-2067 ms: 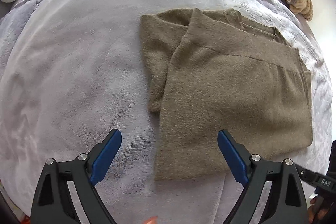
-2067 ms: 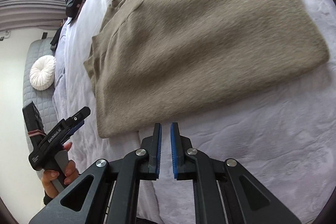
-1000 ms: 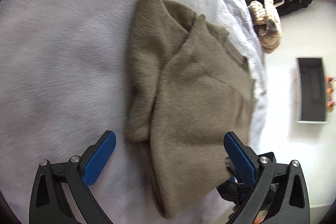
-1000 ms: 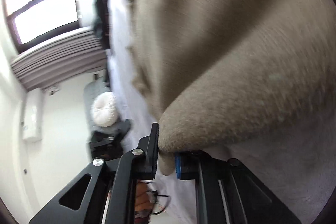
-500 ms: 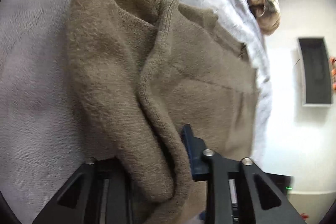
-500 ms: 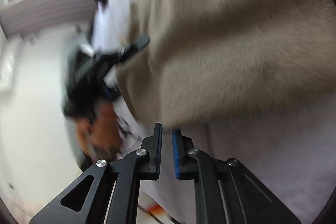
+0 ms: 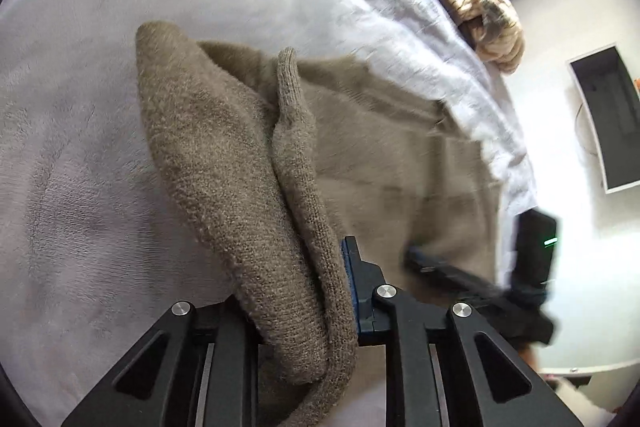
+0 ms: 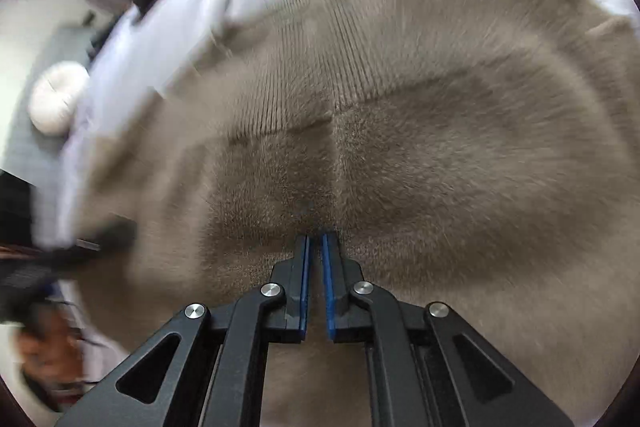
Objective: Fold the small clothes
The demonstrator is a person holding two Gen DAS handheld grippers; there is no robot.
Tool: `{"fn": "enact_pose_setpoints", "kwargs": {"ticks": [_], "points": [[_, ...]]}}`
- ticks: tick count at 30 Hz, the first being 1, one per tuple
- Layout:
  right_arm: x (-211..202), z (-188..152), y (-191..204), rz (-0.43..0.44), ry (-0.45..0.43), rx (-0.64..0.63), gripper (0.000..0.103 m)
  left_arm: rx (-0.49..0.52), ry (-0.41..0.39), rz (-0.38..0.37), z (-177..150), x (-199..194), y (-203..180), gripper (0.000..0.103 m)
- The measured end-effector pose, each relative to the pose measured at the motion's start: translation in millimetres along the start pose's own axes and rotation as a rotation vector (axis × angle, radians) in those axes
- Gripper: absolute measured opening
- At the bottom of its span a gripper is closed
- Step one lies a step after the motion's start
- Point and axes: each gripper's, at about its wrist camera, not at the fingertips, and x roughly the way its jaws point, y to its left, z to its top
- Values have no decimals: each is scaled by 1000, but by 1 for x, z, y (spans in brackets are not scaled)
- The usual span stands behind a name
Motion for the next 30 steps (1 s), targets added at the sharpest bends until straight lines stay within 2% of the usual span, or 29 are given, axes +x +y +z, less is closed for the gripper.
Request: {"fn": "enact_pose_setpoints", "kwargs": {"ticks": [3,8,11,14,16,20,23,24,25,26,30], "points": [[-7,1,2,14,5,-13,6,39,-32,-29,4,-9,-29,21],[-32,3,-32,248,17,109,6,144,-29,-70,12,-2,-102,22],[-59,-3,-62,387,-42,191,6,220,-4,-89,10,17,-151,21],[-80,-9,-95,459,-105,264,8,310,34,-89,2,53,-206,22],[-84,-15,-124,456,-116,329,8,356,66,-69,-4,80,-233,22],[-75,-42,-180,517,-93,499,11,422,115,94,-19,131,-265,26],[-71,-48,-193,593,-112,551,11,446,102,132,-27,131,-269,26],[-71,-49,-193,601,-113,554,11,453,88,129,-29,127,-270,34],[-70,-48,-194,612,-113,552,13,455,80,103,-29,122,-272,53],[-70,-49,-196,623,-112,551,14,457,65,70,-29,116,-275,59],[-68,-43,-197,646,-109,570,14,531,30,64,-29,110,-300,62]]}}
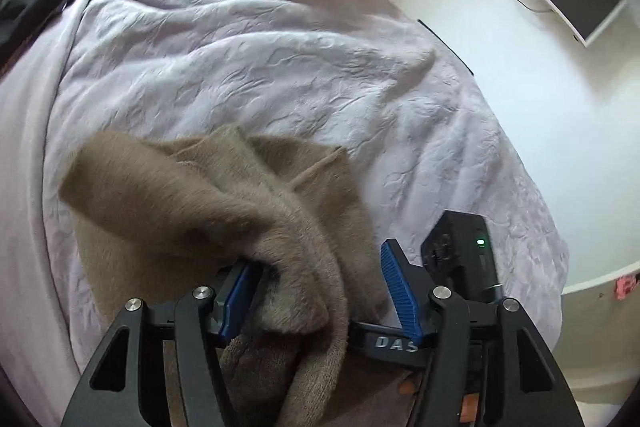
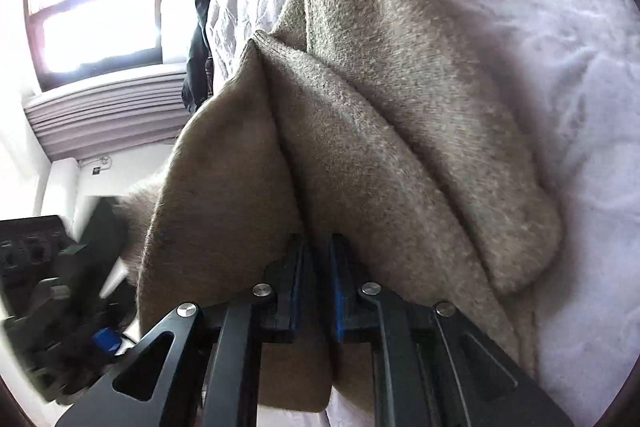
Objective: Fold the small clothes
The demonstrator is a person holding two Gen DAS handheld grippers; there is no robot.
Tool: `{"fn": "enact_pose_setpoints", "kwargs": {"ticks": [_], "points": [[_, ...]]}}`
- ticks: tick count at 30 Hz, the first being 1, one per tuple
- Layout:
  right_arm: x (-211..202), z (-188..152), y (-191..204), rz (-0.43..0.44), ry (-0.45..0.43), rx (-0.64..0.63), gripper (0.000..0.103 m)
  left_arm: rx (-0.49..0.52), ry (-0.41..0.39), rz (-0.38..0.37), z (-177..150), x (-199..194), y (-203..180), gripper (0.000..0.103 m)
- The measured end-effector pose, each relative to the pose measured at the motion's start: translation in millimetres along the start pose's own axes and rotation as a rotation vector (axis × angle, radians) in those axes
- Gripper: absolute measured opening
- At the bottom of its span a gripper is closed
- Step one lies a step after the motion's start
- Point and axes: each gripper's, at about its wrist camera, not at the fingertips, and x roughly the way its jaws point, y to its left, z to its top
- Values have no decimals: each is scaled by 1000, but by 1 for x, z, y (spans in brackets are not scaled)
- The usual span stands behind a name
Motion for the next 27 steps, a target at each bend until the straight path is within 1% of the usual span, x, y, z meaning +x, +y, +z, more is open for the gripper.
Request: {"fn": "enact_pose_setpoints", "kwargs": {"ticks": [1,2,4,5,6,8,11,13,14,15,16,17,18,19,20,21,23,24,25,26,27], "points": [[4,1,3,14,-7,15,14,3,-9,-13,3,-3,-2,62],[7,2,5,31,-16,32,14,4,-28,-47,4,-9,-5,62],[3,3,-3,62,-31,62,14,9,-64,-90,6,-20,-7,62],[3,3,-6,71,-35,76,14,13,-81,-96,7,-25,-8,62],[0,2,-11,77,-37,85,14,14,-97,-90,8,-30,-7,62],[-3,0,-15,98,-47,102,14,-6,-120,-43,5,-40,5,62],[-7,-2,-18,152,-86,135,16,-86,-108,23,-2,-42,40,62],[-14,-5,-28,239,-118,199,23,-136,-78,82,-11,-38,65,62],[-19,-6,-36,295,-138,242,31,-167,-56,119,-18,-36,80,62],[-19,-6,-40,331,-153,272,39,-185,-45,140,-23,-34,89,62],[-22,-6,-44,384,-168,298,43,-212,-35,166,-30,-33,101,62],[-24,-6,-46,435,-181,314,55,-238,-28,188,-38,-32,112,62],[-25,-5,-45,457,-188,315,64,-255,-23,199,-44,-31,120,62],[-26,-2,-42,445,-185,299,67,-276,-13,212,-50,-29,129,62],[-25,2,-35,414,-167,270,68,-294,-3,221,-56,-27,136,62],[-21,7,-28,363,-139,229,68,-306,8,228,-61,-25,141,62],[-13,12,-6,230,-67,132,67,-319,24,239,-68,-21,146,62],[-8,15,4,174,-47,81,64,-323,24,239,-71,-20,148,62],[-4,17,16,97,-28,16,51,-329,22,241,-72,-20,148,62],[3,20,31,-13,-5,-63,23,-333,20,247,-72,-20,148,62],[9,21,46,-128,6,-145,18,-334,19,252,-72,-20,146,62]]}}
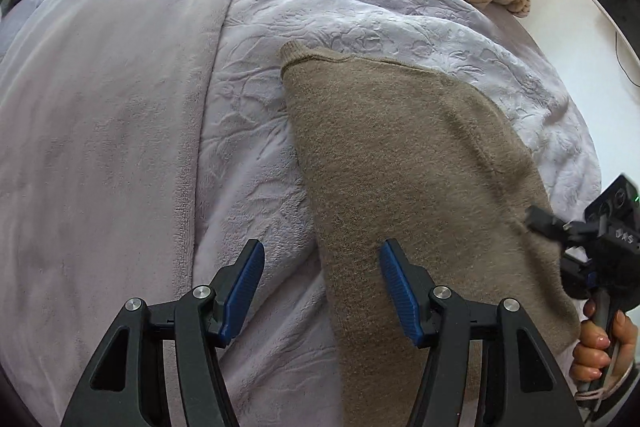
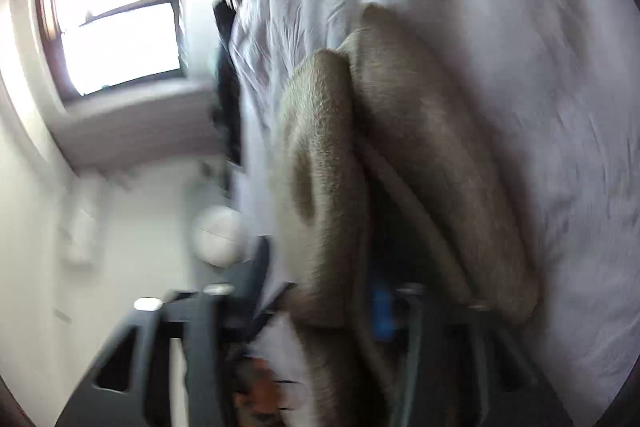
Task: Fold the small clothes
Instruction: 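Release the folded sweater and withdraw both grippers open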
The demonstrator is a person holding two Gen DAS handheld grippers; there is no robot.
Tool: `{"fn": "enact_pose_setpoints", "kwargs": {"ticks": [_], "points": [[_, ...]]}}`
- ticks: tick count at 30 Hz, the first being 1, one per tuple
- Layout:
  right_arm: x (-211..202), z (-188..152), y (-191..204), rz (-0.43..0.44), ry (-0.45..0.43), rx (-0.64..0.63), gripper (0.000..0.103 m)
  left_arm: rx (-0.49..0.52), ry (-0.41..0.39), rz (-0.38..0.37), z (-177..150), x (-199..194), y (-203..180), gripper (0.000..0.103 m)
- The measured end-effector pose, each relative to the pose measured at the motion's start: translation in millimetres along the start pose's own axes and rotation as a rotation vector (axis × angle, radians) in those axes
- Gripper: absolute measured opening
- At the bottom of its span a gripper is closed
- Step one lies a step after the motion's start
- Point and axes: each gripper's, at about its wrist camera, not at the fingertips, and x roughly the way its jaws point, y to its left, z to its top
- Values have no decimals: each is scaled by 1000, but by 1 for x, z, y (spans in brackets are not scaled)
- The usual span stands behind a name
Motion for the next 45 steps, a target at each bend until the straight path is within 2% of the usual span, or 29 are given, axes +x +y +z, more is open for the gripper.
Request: {"fn": "enact_pose_setpoints", "kwargs": {"ticks": [1,4,6,8,10,11,12,14,19,24,27,29,31,32,33,34,37,42,45], "points": [[0,0,17,-63,-12,-80,18,2,-3,2,1,-1,-2,62],[-22,-7,55,-19,-109,-218,16,34,-44,-17,5,-11,-12,62],[-37,-15,58,-16,-162,-237,16,78,-56,-17,5,-12,-21,62],[-40,-21,46,-65,-178,-220,16,113,-38,-6,4,-3,-29,62],[-33,-19,22,-142,-155,-149,16,131,-10,-10,0,10,-34,62],[-27,-19,4,-212,-136,-110,16,134,-3,-9,-1,16,-35,65],[-25,-16,-2,-246,-123,-88,16,132,3,3,-3,21,-35,77],[-30,-21,-15,-226,-122,-49,16,121,-3,9,-5,20,-31,81],[-51,-26,10,-358,-145,-136,17,130,6,24,-7,6,-27,81],[-86,-44,40,-305,-139,-230,17,156,3,-1,-22,-16,-28,81],[-76,-59,63,-275,-79,-312,17,172,26,-8,-37,-13,-36,81],[-63,-74,69,-320,-26,-371,17,179,62,11,-49,-1,-42,81],[-46,-81,62,-434,15,-417,17,177,96,32,-64,12,-43,81],[-38,-80,55,-477,29,-415,17,171,110,34,-72,18,-41,81],[-34,-81,43,-520,44,-395,12,163,117,28,-78,22,-39,81],[-33,-82,30,-527,53,-363,8,154,125,21,-82,23,-37,81],[-41,-84,18,-477,28,-304,2,126,141,0,-91,25,-30,81],[-57,-93,17,-507,34,-323,2,122,153,8,-94,21,-30,81],[-53,-88,20,-509,37,-302,2,124,156,22,-95,19,-33,81]]}}
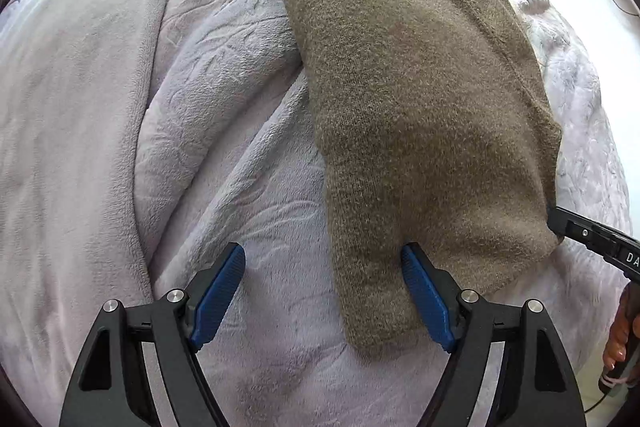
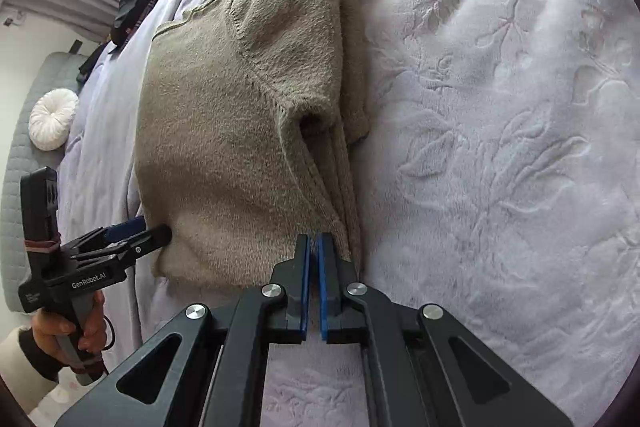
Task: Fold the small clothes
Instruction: 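Release the folded sweater and withdraw both grippers open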
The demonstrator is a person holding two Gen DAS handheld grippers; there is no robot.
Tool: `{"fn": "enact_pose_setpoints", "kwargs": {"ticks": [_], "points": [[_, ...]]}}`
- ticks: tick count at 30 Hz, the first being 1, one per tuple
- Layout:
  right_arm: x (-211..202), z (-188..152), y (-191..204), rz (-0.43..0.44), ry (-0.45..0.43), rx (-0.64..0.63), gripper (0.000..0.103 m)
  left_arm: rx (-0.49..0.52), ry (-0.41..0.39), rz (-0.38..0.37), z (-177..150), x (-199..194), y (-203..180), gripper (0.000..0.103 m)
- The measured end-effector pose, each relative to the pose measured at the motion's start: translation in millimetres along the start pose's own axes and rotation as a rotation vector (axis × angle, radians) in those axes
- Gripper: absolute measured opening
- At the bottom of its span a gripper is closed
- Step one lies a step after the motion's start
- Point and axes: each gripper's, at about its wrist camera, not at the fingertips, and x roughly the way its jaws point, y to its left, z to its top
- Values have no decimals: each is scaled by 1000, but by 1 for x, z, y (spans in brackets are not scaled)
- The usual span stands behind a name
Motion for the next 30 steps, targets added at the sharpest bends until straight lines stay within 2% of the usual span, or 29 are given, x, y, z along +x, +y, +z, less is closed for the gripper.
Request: {"fn": "enact_pose_setpoints", "kwargs": {"ticks": [7,9,18,30], "points": [[-6,-4,1,13,5,43,2,-16,18,17,-3,-6,-1,81],[-11,-4,1,16,1,56,6,-20,21,24,-2,-9,-3,81],[-26,-4,-5,23,-23,106,7,-31,25,54,0,-19,2,81],[-30,-2,-5,26,-25,110,7,-16,34,85,3,-28,-6,81]]}}
